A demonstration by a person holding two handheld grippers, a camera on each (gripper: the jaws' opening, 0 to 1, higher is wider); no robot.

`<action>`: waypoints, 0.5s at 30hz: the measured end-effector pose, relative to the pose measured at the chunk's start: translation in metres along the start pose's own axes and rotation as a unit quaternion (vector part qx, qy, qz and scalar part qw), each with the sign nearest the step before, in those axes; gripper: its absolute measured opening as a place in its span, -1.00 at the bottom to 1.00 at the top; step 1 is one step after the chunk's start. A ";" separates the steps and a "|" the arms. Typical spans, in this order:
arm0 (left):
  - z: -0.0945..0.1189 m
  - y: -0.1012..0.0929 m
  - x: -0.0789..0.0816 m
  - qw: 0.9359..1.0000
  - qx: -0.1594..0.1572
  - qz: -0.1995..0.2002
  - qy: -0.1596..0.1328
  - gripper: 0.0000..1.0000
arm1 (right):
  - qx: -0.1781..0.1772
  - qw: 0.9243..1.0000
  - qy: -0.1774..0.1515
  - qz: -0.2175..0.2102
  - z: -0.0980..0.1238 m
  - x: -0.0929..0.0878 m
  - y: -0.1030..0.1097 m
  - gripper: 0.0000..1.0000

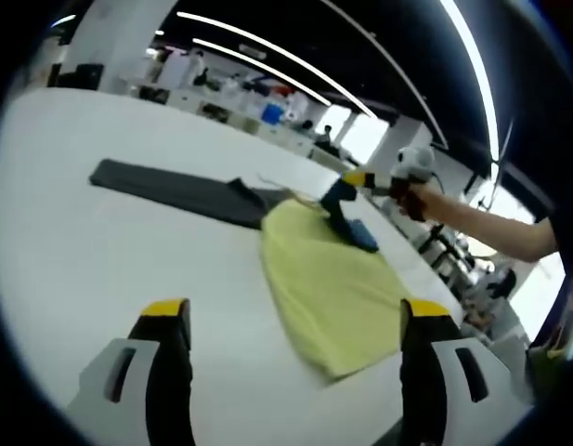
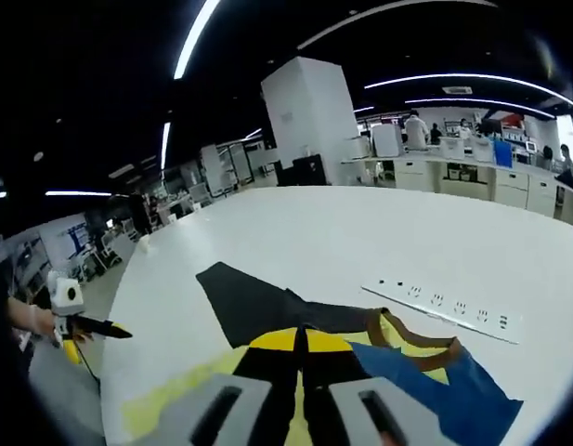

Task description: Fold the garment on the visible template until the final outline fits inside the template.

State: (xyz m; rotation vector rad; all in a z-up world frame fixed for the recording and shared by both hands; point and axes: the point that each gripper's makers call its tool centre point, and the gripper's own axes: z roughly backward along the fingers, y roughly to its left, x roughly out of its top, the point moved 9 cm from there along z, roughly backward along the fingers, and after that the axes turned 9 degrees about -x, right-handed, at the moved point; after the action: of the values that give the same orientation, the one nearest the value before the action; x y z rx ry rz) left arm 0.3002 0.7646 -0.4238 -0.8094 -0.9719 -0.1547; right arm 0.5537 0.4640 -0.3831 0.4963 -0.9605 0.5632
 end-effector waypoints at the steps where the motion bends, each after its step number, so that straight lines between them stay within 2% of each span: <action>1: 0.000 0.001 0.000 1.000 0.002 0.001 0.000 0.79 | 0.001 1.000 0.006 0.002 -0.004 -0.003 0.000 -1.00; 6: 0.000 0.002 -0.001 1.000 0.004 0.005 -0.001 0.79 | 0.006 0.999 0.043 0.025 -0.023 -0.019 0.004 -1.00; 8: 0.000 0.002 -0.001 1.000 0.004 0.007 -0.003 0.79 | 0.008 0.997 0.062 0.052 -0.029 -0.024 0.005 -1.00; 13: -0.002 0.004 -0.001 1.000 0.007 0.012 -0.006 0.78 | 0.024 0.994 0.082 0.070 -0.045 -0.030 0.013 -1.00; 15: -0.003 0.005 -0.001 1.000 0.007 0.015 -0.007 0.78 | 0.032 0.991 0.095 0.092 -0.052 -0.032 0.017 -1.00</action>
State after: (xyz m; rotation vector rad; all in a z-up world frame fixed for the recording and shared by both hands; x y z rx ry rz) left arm 0.3040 0.7655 -0.4286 -0.8122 -0.9730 -0.1160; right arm 0.5603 0.5016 -0.4336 0.4056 -0.8115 0.7953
